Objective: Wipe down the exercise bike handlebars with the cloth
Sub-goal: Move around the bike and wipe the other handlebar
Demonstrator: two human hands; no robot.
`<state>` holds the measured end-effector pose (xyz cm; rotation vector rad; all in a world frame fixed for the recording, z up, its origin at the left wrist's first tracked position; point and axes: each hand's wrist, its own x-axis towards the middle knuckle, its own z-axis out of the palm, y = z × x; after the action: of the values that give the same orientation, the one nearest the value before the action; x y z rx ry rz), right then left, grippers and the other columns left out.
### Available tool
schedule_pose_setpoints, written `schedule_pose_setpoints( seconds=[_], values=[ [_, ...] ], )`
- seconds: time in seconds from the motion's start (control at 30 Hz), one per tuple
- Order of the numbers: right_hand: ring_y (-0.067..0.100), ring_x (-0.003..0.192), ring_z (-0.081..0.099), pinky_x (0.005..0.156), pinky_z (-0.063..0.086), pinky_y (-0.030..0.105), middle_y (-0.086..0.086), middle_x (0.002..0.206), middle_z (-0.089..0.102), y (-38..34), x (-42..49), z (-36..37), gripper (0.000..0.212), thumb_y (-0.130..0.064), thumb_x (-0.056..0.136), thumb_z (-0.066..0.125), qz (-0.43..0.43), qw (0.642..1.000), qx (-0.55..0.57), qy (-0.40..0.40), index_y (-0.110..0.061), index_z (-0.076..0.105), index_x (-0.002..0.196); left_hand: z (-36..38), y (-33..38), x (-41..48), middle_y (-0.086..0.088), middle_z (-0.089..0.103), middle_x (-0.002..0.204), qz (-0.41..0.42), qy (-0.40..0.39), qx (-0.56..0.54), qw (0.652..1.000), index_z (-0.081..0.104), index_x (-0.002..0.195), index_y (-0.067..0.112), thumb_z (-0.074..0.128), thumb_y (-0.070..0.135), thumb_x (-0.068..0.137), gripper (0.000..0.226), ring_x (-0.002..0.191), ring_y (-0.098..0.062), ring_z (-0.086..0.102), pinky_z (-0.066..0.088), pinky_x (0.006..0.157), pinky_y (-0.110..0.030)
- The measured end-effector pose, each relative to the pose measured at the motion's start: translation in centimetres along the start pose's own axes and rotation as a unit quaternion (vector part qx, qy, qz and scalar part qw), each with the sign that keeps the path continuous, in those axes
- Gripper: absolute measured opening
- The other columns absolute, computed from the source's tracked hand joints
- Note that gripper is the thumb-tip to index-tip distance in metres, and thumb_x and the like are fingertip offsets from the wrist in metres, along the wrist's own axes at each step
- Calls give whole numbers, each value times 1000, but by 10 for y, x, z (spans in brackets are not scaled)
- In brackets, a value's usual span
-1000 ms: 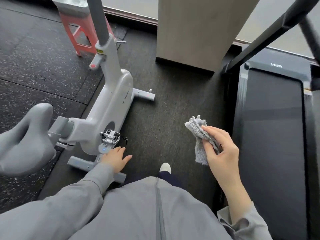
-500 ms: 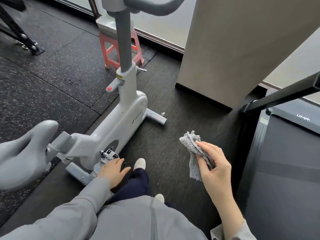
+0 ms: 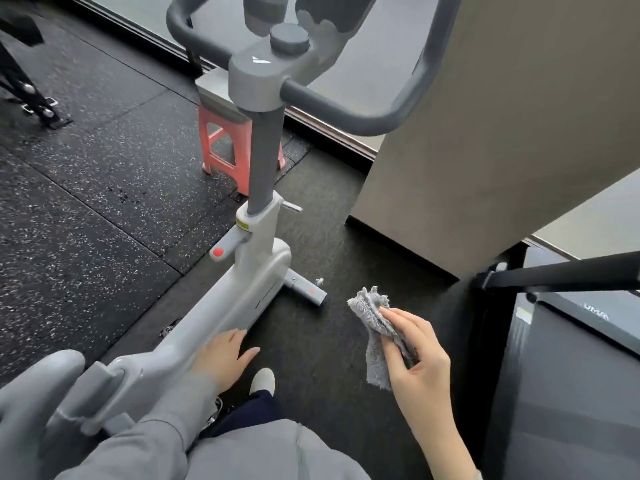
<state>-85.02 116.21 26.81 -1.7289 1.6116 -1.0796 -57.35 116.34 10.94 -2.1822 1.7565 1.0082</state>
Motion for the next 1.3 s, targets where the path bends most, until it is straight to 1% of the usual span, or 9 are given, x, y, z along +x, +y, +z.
schedule_pose_setpoints(
  seconds=[0.17,0.3,0.5,0.6,0.77,0.87,1.0,1.2,1.3],
  values=[
    [1,108,58,91,41,6,-8,113,61,-14,53,27,47,10,79,66,-1,1000,6,28,-25,65,111,-57,11,50,1,38,148,44,46,-11,998,33,142,19,38,51,93,59,134,-18,36,31,109,-32],
    [2,104,59,92,42,8,0,108,63,-27,95,35,44,12,77,67,-19,998,-2,62,-18,67,109,-121,45,74,-2,46,141,132,168,-63,975,43,137,14,52,40,91,53,130,-19,42,30,110,-31],
    [-3,101,55,89,40,8,7,103,59,-57,180,39,30,0,79,63,-115,986,-11,122,-4,68,108,-245,114,89,-13,59,124,256,448,-95,851,57,124,3,60,30,84,49,115,-28,55,39,102,-38],
    [-1,99,53,90,39,9,12,101,58,-77,227,49,29,3,79,63,-178,976,-6,127,2,67,107,-295,133,97,-10,56,127,262,512,-81,814,54,127,8,63,32,84,50,118,-25,48,33,103,-37],
    [23,97,57,90,45,19,18,106,58,-112,294,90,31,1,79,62,-230,970,2,79,0,67,109,-343,135,119,-8,59,126,266,472,-36,840,59,122,10,66,43,74,59,126,-28,46,31,104,-48],
    [33,98,55,89,44,28,20,106,58,-130,320,117,32,1,77,63,-229,972,-41,30,2,66,108,-357,127,127,-13,63,120,284,446,-45,847,67,110,8,61,42,72,52,116,-33,54,41,96,-58],
    [36,97,51,90,44,39,21,102,58,-141,330,147,27,6,74,59,-224,968,-111,-22,3,64,100,-362,121,136,-16,66,111,288,461,-77,836,72,97,4,60,33,71,41,104,-33,60,47,85,-58],
    [33,100,49,90,40,31,19,105,59,-134,327,139,30,9,72,57,-216,954,-204,-46,1,64,100,-360,118,139,-5,64,116,313,423,-165,834,73,99,13,77,29,68,35,105,-11,48,35,98,-28],
    [33,98,50,88,37,26,19,104,60,-129,321,128,35,13,69,57,-212,953,-212,-43,2,65,101,-361,117,136,-2,63,117,321,419,-163,834,72,101,17,69,39,71,37,109,-15,50,37,102,-43]
  ],
)
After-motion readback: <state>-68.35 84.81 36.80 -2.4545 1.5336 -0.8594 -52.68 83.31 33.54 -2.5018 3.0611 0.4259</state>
